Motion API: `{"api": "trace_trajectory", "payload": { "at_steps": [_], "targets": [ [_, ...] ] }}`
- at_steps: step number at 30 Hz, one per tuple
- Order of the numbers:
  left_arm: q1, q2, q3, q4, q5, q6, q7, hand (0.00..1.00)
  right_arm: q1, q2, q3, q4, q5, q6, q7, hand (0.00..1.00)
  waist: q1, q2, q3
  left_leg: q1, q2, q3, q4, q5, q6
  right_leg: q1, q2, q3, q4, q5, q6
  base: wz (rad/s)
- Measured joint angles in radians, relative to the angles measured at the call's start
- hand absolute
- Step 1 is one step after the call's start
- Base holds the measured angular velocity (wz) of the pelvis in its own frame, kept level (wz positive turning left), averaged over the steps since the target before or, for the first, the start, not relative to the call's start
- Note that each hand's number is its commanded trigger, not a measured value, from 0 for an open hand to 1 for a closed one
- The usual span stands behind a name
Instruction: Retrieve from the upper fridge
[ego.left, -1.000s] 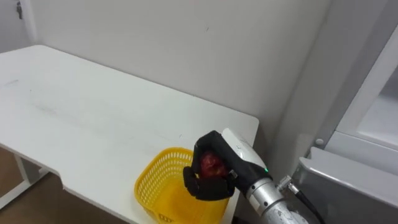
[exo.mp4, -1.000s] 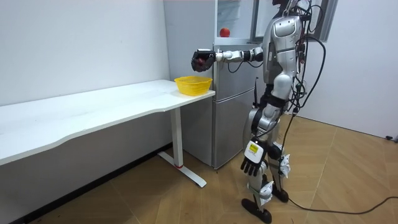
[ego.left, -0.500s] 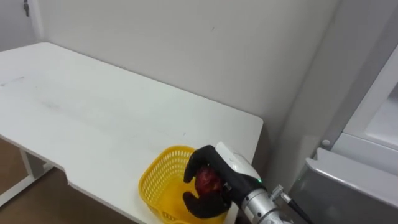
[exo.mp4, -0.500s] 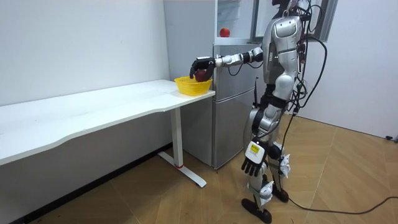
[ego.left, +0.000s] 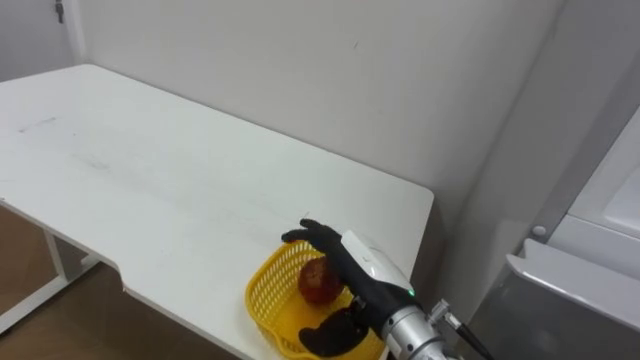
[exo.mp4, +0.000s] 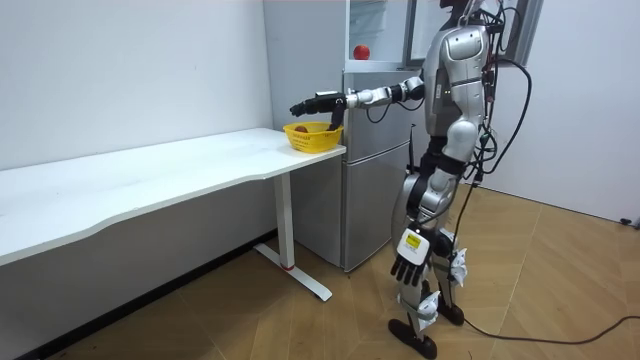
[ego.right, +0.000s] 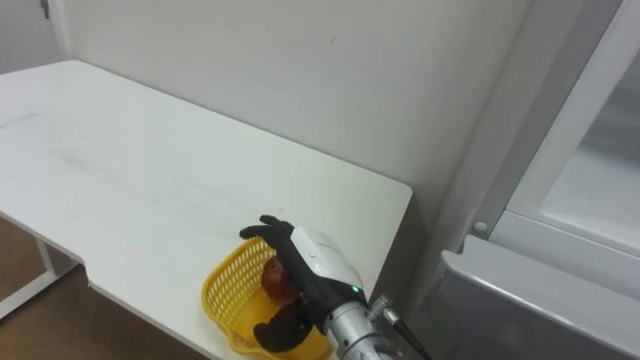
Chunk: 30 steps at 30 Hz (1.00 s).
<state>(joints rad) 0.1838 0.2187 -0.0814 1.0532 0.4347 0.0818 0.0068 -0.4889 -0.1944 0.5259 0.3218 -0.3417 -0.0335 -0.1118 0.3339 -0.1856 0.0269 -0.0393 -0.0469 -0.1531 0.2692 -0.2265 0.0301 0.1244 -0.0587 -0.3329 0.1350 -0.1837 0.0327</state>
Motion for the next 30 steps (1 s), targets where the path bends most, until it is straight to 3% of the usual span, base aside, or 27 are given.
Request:
{"api": "trace_trajectory", "payload": {
  "at_steps": [30],
  "targets": [
    [0.011,-0.001,0.001,0.004,0.0,0.005,-0.014,0.0,0.0,0.0,-0.016,-0.047,0.044,-0.012,0.003,0.0,-0.005,0.005,-0.0024,0.004,0.0,0.003,0.006,0.0,0.0,0.007,0.0,0.001,0.0,0.0,0.0,0.0]
  ]
}}
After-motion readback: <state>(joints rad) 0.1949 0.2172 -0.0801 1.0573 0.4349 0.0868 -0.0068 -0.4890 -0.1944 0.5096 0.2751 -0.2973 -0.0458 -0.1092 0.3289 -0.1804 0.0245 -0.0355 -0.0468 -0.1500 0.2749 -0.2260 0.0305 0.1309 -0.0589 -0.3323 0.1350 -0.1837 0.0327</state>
